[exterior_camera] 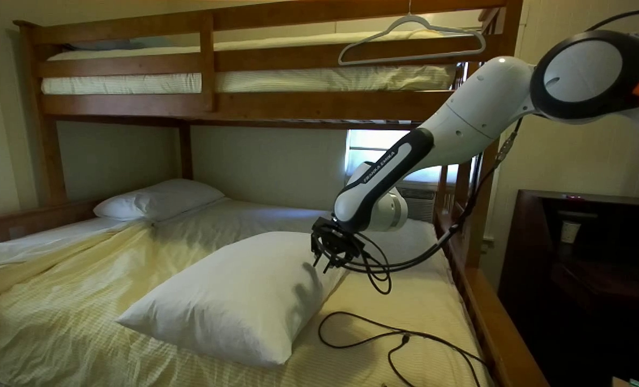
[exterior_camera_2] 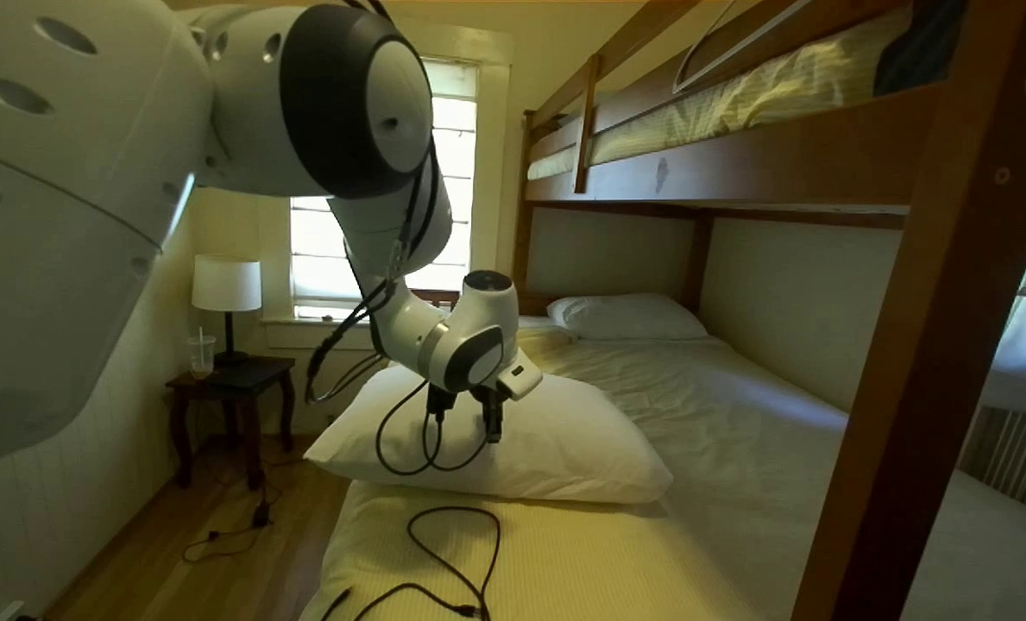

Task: Move the white pillow to the right

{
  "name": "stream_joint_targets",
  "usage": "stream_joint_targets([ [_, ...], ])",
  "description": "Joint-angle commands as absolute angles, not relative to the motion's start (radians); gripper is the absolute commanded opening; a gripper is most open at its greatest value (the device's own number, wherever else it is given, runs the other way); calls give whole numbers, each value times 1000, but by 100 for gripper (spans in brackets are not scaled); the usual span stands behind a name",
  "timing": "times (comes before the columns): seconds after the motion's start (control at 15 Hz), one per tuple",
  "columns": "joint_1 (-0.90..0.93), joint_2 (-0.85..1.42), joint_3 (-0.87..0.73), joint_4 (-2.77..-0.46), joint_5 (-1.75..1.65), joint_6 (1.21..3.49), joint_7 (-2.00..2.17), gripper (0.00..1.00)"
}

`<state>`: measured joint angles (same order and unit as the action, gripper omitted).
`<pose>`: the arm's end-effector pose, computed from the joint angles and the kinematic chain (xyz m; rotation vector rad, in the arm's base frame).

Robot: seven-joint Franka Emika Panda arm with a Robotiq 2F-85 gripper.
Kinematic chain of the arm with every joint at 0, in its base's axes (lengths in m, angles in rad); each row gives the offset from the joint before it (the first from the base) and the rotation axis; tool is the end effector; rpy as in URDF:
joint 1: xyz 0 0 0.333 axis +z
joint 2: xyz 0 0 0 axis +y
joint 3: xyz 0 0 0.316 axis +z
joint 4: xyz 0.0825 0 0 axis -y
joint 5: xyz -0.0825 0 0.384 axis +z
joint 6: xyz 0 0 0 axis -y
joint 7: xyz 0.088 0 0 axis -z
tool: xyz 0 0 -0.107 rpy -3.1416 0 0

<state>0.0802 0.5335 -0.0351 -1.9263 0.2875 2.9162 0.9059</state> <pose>0.6621 0.0142 0.2586 -2.3678 1.4800 -0.5023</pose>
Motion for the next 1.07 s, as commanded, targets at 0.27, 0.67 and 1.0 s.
stream_joint_targets([
  [0.27, -165, 537, 285, -1924, 580, 2936, 655, 95],
  [0.67, -115, 529, 229, -1928, 592, 2932, 655, 99],
  [1.0, -194, 612, 351, -1880, 594, 3053, 548, 100],
])
